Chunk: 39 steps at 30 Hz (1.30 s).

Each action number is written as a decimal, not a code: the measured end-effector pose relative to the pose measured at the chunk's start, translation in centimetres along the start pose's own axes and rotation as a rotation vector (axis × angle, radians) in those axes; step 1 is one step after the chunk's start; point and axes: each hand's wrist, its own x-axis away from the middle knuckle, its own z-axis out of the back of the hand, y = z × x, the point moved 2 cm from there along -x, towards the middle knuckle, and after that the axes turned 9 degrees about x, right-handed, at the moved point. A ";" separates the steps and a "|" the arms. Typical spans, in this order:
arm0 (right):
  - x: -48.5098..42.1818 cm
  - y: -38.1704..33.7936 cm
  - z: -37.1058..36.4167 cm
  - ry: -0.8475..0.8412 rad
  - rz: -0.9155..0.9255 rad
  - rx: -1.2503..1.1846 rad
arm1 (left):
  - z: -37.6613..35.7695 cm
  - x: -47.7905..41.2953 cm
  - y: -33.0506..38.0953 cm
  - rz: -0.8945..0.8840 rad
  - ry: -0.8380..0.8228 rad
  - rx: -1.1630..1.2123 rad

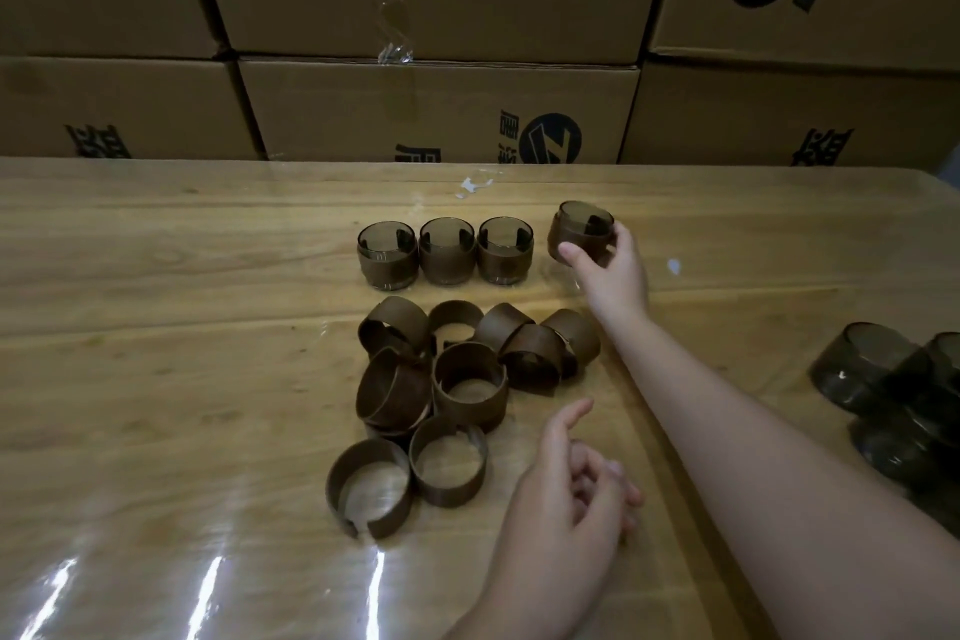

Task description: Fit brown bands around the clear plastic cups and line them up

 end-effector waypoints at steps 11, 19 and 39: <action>-0.9 0.5 -1.1 -0.052 0.081 0.192 | -0.1 0.0 -0.2 -0.025 0.014 0.023; -1.0 0.8 -1.0 0.013 0.063 0.123 | 0.1 0.2 0.0 -0.053 0.016 -0.015; -0.5 0.5 -0.7 -0.025 0.063 0.203 | 0.0 0.1 0.3 -0.037 0.027 -0.025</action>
